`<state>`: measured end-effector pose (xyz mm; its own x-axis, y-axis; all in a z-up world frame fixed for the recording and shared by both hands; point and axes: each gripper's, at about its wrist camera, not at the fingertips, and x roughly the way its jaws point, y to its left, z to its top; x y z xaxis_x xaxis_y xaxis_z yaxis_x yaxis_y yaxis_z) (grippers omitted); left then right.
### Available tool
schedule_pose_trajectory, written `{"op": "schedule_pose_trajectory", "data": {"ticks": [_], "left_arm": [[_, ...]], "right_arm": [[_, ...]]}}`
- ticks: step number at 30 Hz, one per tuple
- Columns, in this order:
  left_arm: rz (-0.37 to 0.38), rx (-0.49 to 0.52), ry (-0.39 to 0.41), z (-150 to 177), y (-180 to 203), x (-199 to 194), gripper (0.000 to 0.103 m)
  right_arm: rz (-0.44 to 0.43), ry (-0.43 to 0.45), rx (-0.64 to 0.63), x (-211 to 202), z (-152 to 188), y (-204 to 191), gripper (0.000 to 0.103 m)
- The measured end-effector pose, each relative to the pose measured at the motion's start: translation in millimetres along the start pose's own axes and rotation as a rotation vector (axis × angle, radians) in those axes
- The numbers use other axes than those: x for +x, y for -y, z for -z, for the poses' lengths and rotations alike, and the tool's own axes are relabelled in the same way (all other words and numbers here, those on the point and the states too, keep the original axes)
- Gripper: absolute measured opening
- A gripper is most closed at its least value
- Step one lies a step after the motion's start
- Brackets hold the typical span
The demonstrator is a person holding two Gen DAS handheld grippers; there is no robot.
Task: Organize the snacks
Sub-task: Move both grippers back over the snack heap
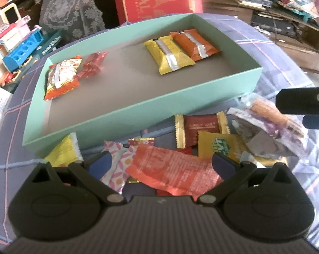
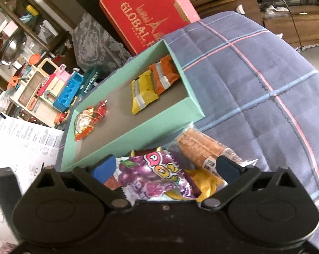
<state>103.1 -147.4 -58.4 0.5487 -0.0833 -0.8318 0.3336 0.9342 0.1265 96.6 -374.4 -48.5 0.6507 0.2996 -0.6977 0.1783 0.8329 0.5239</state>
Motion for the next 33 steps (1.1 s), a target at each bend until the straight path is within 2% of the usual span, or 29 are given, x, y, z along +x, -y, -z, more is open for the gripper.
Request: {"op": "schedule_pose_trajectory", "data": {"ticks": [2, 3, 7, 11, 16, 23, 29, 33], "left_arm": [[-0.007, 0.027, 0.017, 4, 2, 1, 0.103], [-0.01, 0.044, 0.028, 6, 3, -1, 0.103], [-0.014, 0.099, 0.044, 16, 0, -5, 0.103], [0.002, 0.09, 0.045, 29, -14, -10, 0.103], [-0.02, 0.062, 0.033, 46, -36, -14, 0.103], [0.054, -0.037, -0.002, 74, -64, -17, 0.103], [0.094, 0.004, -0.025, 88, -66, -23, 0.103], [0.14, 0.015, 0.01, 91, -65, -33, 0.103]], "right_arm": [[-0.007, 0.005, -0.019, 0, 3, -5, 0.087], [-0.011, 0.006, -0.034, 0, 4, -7, 0.078], [-0.024, -0.026, -0.069, 10, 9, -15, 0.068], [-0.032, -0.062, -0.059, 22, 18, -18, 0.068], [-0.043, -0.088, -0.076, 25, 33, -30, 0.068], [-0.039, -0.145, -0.095, 31, 58, -41, 0.068], [-0.005, -0.138, -0.119, 28, 61, -46, 0.07], [0.009, -0.125, -0.087, 26, 59, -40, 0.078]]}}
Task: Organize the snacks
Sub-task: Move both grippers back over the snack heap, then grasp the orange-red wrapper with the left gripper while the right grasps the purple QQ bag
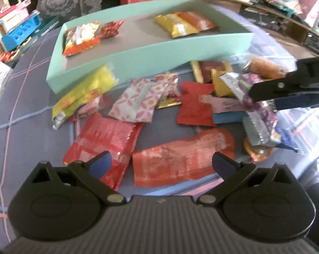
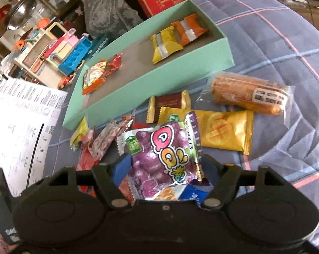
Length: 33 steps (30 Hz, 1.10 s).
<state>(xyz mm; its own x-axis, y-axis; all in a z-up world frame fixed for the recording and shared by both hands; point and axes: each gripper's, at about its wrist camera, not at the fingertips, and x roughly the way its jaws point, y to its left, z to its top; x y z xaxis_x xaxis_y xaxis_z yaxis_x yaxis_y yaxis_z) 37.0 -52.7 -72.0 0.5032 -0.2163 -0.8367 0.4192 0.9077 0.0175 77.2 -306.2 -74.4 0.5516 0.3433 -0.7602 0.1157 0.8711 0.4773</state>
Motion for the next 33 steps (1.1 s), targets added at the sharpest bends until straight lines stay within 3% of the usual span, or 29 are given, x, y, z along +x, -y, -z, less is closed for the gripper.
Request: {"op": "schedule_pose_trajectory", "data": {"ticks": [6, 8, 11, 13, 22, 33], "left_arm": [[0.05, 0.23, 0.056, -10, 26, -1, 0.103], [0.081, 0.311, 0.054, -12, 37, 5, 0.103], [0.128, 0.377, 0.02, -12, 47, 14, 0.102], [0.133, 0.366, -0.022, -8, 48, 20, 0.094], [0.121, 0.262, -0.021, 11, 33, 9, 0.075], [0.016, 0.035, -0.068, 22, -7, -8, 0.07]], "right_arm": [[0.008, 0.036, 0.037, -11, -1, 11, 0.081], [0.013, 0.047, 0.049, -14, 1, 13, 0.087], [0.012, 0.051, 0.055, -20, 8, 17, 0.088], [0.007, 0.045, 0.063, -20, 14, 20, 0.088], [-0.019, -0.015, 0.056, -8, 29, 22, 0.088], [-0.103, -0.054, 0.024, -5, 34, 6, 0.088]]}}
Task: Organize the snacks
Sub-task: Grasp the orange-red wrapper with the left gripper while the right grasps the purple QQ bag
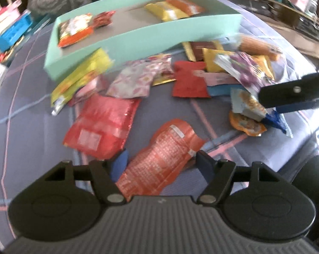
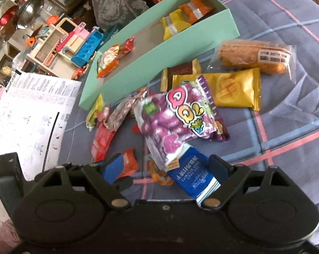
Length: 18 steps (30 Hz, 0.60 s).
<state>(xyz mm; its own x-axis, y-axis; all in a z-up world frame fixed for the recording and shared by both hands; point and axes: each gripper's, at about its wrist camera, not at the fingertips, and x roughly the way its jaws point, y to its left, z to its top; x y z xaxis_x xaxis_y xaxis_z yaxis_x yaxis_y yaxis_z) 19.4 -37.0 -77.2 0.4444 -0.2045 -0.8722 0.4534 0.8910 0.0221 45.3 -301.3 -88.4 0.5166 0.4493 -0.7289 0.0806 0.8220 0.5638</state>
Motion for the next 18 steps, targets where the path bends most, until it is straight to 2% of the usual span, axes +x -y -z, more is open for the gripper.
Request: {"op": "schedule_pose_trajectory", "data": {"ticks": [3, 5, 8, 9, 11, 18], "left_arm": [[0.015, 0.009, 0.009, 3, -2, -3, 0.072], [0.022, 0.034, 0.01, 6, 2, -4, 0.077], [0.015, 0.07, 0.008, 6, 8, -1, 0.078], [0.021, 0.072, 0.011, 6, 9, 0, 0.075], [0.049, 0.057, 0.024, 3, 8, -1, 0.047], [0.044, -0.035, 0.036, 3, -3, -3, 0.044]], "right_arm": [[0.012, 0.023, 0.018, -7, 0, 7, 0.088], [0.017, 0.036, 0.025, -10, 0, 11, 0.088], [0.022, 0.056, 0.046, -15, -2, 15, 0.088], [0.023, 0.057, 0.054, -15, -3, 17, 0.088], [0.029, 0.057, 0.068, -12, -7, 16, 0.088], [0.069, 0.037, 0.095, 11, -22, 4, 0.088]]}}
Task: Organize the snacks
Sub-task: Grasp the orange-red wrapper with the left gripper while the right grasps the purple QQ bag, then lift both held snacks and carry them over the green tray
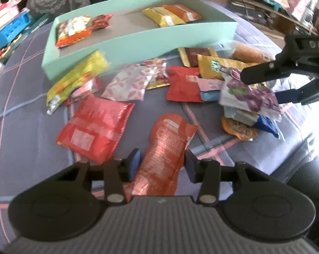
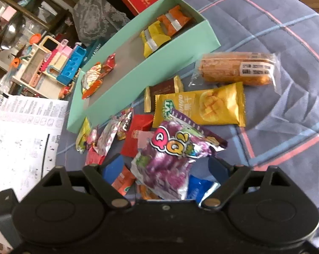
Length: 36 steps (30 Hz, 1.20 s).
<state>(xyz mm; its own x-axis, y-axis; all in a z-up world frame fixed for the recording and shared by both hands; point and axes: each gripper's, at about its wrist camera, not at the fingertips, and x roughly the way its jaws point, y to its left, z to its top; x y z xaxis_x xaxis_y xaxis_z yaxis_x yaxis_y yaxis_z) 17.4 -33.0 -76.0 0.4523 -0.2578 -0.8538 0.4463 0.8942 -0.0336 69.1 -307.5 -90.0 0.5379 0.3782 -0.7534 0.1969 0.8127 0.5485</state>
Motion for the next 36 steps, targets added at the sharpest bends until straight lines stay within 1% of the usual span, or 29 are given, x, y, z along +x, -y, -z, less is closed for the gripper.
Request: {"op": "schedule_pose_trajectory", "data": {"ticks": [3, 5, 7, 8, 9, 10, 11, 12, 14, 16, 18, 20, 21, 22, 23, 25, 29, 32, 34, 35, 36], "left_arm": [[-0.006, -0.071, 0.005, 3, -14, -3, 0.044], [-0.002, -0.104, 0.008, 4, -22, -4, 0.045], [-0.001, -0.116, 0.011, 6, -27, -5, 0.046], [0.0, -0.117, 0.013, 7, -28, -6, 0.046], [0.0, -0.116, 0.013, 8, -29, -6, 0.047], [-0.001, -0.114, 0.014, 9, -30, -7, 0.048], [-0.002, -0.113, 0.013, 9, -30, -6, 0.049], [-0.004, -0.112, 0.012, 9, -31, -6, 0.051], [-0.01, -0.111, 0.005, 7, -31, -4, 0.061], [-0.014, -0.098, 0.004, 6, -29, -1, 0.064], [-0.016, -0.075, 0.004, 5, -26, 2, 0.067], [-0.031, -0.053, 0.007, 4, -22, 4, 0.068], [-0.038, -0.044, 0.009, 3, -21, 5, 0.067], [-0.05, -0.037, 0.017, 3, -20, 4, 0.054], [-0.044, -0.03, 0.03, 3, -19, 2, 0.038], [0.002, -0.056, 0.025, 1, -22, 0, 0.036], [0.009, -0.059, 0.028, 4, -20, -2, 0.036], [0.028, -0.074, 0.025, 7, -21, -4, 0.036], [0.033, -0.087, 0.023, 8, -22, -5, 0.036], [0.035, -0.093, 0.022, 8, -23, -6, 0.036], [0.037, -0.1, 0.023, 9, -24, -6, 0.036]], "right_arm": [[0.039, -0.009, -0.051, 9, 1, -16, 0.088], [0.078, -0.004, -0.121, 17, 5, -29, 0.088], [0.13, 0.013, -0.225, 26, 13, -44, 0.082], [0.158, 0.02, -0.279, 30, 18, -50, 0.076], [0.181, 0.024, -0.319, 34, 22, -55, 0.071], [0.201, 0.027, -0.354, 37, 25, -58, 0.07], [0.208, 0.035, -0.372, 37, 27, -59, 0.066], [0.211, 0.041, -0.377, 37, 28, -59, 0.06], [0.21, 0.046, -0.36, 34, 27, -55, 0.06], [0.197, 0.035, -0.323, 30, 25, -46, 0.06], [0.178, 0.026, -0.288, 25, 21, -36, 0.065], [0.181, 0.035, -0.256, 19, 20, -29, 0.07], [0.186, 0.04, -0.245, 16, 20, -27, 0.072], [0.192, 0.044, -0.235, 13, 19, -25, 0.072], [0.194, 0.047, -0.225, 11, 19, -24, 0.075], [0.194, 0.055, -0.196, 7, 18, -22, 0.077], [0.172, 0.048, -0.111, 7, 9, -19, 0.09], [0.184, 0.045, -0.078, 17, 3, -19, 0.09], [0.2, 0.042, -0.101, 26, 3, -20, 0.085], [0.217, 0.038, -0.131, 30, 5, -22, 0.078], [0.238, 0.048, -0.18, 32, 8, -27, 0.067]]}}
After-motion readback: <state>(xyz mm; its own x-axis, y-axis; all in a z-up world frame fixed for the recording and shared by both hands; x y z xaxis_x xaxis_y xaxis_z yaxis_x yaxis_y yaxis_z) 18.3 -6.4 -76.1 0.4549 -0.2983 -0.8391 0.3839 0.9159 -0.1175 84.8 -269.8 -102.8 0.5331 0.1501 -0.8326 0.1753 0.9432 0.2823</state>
